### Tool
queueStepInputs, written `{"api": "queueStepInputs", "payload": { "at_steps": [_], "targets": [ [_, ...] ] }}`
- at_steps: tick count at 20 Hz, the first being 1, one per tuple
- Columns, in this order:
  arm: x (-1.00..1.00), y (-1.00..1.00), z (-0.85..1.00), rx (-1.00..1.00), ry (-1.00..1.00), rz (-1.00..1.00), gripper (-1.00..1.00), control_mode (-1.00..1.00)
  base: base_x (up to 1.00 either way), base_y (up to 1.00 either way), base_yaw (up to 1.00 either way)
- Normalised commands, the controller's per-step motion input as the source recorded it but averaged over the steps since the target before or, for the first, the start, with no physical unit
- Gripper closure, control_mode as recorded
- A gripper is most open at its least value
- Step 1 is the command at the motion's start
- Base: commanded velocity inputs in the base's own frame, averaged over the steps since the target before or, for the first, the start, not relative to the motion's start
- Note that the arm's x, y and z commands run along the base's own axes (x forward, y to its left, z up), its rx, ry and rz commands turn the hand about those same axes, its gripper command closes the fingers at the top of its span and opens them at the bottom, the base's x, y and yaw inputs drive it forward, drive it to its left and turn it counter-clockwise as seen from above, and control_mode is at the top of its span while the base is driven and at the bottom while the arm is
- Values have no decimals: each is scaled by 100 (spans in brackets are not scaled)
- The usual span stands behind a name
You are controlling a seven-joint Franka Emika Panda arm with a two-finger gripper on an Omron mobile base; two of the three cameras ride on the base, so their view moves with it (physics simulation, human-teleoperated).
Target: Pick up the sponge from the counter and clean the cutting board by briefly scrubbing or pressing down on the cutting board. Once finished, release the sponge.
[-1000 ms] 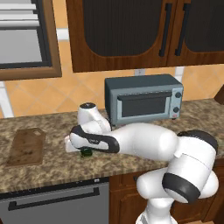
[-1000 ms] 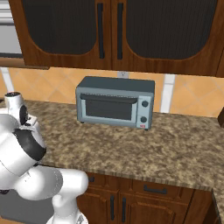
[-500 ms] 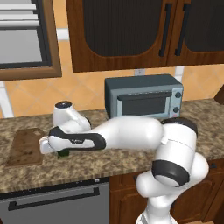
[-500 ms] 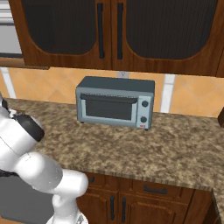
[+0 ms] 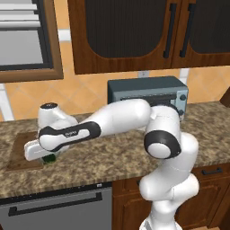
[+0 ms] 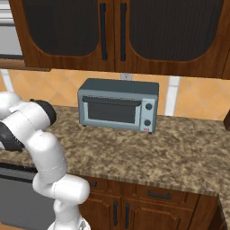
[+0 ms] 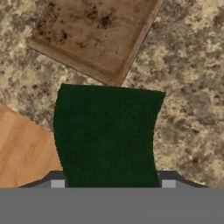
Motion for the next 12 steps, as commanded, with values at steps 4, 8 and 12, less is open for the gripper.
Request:
{"api": "queueStepInputs", "payload": {
  "at_steps": [4, 8, 12],
  "targets": [
    [21, 63, -3, 0, -6, 12, 100, -100, 0, 0, 0],
    [22, 39, -7, 0, -3, 3, 100, -100, 0, 0, 0],
    [11, 5, 0, -1, 3, 0, 100, -100, 0, 0, 0]
  ]
}}
